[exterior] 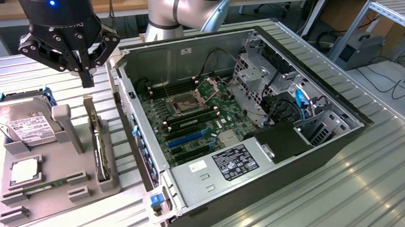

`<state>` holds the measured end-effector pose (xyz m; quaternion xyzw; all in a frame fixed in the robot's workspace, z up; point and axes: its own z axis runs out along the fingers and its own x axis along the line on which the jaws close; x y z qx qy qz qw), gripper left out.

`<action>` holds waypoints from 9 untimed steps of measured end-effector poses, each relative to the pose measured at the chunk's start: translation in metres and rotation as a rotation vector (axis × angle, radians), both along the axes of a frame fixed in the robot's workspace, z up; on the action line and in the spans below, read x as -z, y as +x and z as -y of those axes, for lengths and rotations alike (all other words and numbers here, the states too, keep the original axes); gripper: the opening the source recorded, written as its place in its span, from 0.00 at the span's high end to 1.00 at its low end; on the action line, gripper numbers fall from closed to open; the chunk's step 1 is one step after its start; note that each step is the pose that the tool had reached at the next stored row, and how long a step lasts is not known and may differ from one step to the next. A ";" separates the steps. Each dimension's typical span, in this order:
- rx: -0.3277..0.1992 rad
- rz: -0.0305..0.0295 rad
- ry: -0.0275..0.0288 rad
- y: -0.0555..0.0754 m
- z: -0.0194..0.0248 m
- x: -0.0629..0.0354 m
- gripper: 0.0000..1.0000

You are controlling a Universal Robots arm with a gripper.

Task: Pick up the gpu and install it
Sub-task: 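Reach for the gpu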

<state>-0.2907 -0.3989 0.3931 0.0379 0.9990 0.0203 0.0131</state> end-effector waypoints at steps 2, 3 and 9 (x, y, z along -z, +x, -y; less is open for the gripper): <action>0.000 0.0001 0.0001 -0.001 0.0000 0.0000 0.89; 0.000 0.0000 0.0000 -0.002 0.0000 0.0000 0.89; 0.000 0.0000 0.0000 -0.006 0.0000 0.0001 0.89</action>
